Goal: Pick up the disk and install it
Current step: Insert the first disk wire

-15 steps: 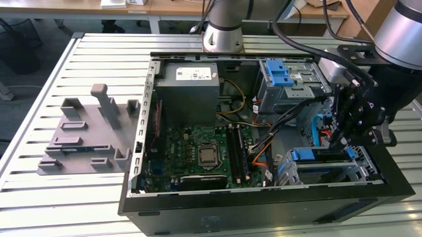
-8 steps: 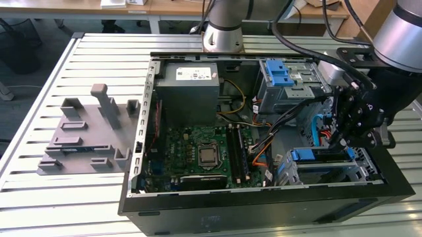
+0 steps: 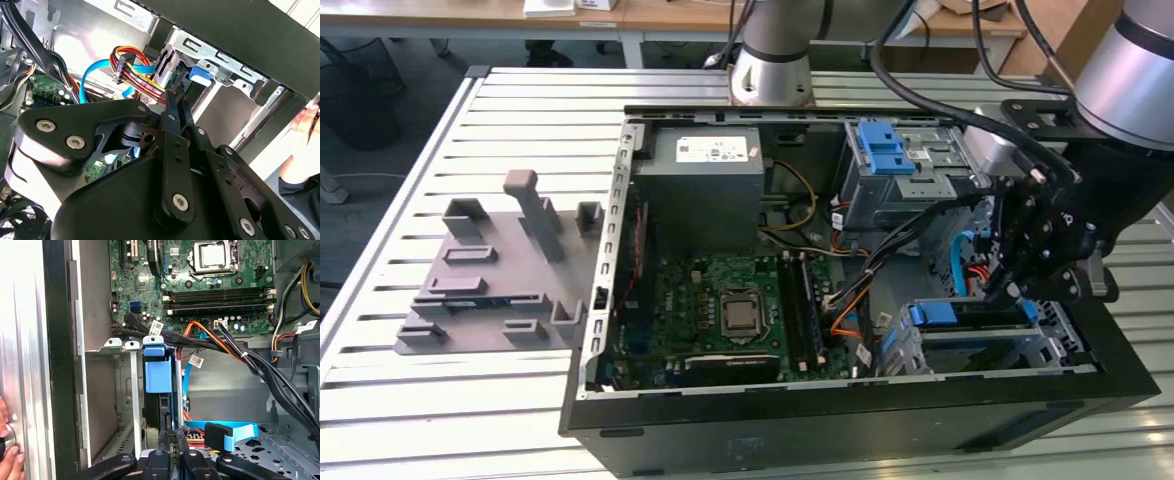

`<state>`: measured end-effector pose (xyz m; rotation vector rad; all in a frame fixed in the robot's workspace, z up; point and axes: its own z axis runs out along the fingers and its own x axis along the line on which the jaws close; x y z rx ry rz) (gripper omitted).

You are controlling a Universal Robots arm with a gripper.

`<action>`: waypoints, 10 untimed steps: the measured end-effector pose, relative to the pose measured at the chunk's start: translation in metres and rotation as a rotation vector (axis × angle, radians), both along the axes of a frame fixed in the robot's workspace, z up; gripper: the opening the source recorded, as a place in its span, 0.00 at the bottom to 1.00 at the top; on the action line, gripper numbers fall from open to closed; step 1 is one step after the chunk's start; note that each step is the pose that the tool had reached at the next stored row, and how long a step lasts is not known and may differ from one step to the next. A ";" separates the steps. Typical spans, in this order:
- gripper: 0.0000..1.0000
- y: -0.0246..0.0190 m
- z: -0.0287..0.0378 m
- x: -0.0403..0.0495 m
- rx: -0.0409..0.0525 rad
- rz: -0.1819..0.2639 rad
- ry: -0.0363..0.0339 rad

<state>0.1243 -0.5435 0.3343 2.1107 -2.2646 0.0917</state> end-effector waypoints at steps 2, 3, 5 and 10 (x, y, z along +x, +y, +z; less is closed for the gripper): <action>0.17 0.0000 0.0000 0.0006 0.0000 0.000 0.0032; 0.17 0.0000 0.0000 0.0008 0.0000 0.000 0.0051; 0.17 0.0000 0.0001 0.0012 0.0000 0.000 0.0091; 0.17 0.0000 0.0012 0.0032 0.0001 0.000 0.0214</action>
